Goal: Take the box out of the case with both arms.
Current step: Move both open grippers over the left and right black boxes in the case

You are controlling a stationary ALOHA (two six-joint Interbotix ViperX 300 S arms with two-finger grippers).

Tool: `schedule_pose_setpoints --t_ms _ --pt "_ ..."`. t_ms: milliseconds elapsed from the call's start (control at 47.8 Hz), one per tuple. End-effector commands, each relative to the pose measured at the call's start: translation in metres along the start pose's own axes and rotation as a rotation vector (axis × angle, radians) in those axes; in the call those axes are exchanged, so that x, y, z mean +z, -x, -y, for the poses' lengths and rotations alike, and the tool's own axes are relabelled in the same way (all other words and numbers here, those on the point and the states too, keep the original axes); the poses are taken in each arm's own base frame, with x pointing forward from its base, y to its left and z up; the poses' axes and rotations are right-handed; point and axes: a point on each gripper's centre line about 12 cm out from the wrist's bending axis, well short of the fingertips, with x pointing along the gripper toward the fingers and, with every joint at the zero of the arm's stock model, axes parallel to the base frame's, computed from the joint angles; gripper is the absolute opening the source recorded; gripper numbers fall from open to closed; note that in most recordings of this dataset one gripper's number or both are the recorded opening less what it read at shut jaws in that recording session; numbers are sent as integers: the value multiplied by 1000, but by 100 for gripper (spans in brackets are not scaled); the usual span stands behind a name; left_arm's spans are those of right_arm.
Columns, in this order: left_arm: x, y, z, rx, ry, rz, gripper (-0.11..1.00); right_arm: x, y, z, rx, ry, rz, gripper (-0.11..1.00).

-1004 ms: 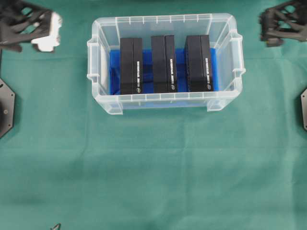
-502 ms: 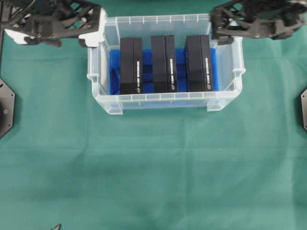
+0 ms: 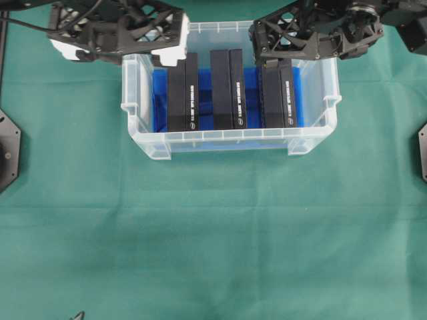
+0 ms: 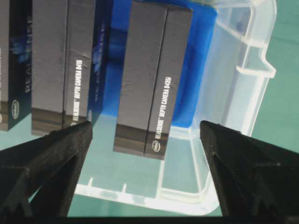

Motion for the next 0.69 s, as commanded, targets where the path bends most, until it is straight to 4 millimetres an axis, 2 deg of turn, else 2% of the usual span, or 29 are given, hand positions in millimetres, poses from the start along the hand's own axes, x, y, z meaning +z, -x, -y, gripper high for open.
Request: schedule_pose_setpoints --t_ms 0,669 --pt "1 11 6 -37 -10 16 92 2 12 -3 40 -4 8 94" --pt "-1 -1 29 -66 -37 20 92 -1 8 -6 34 8 6 94"
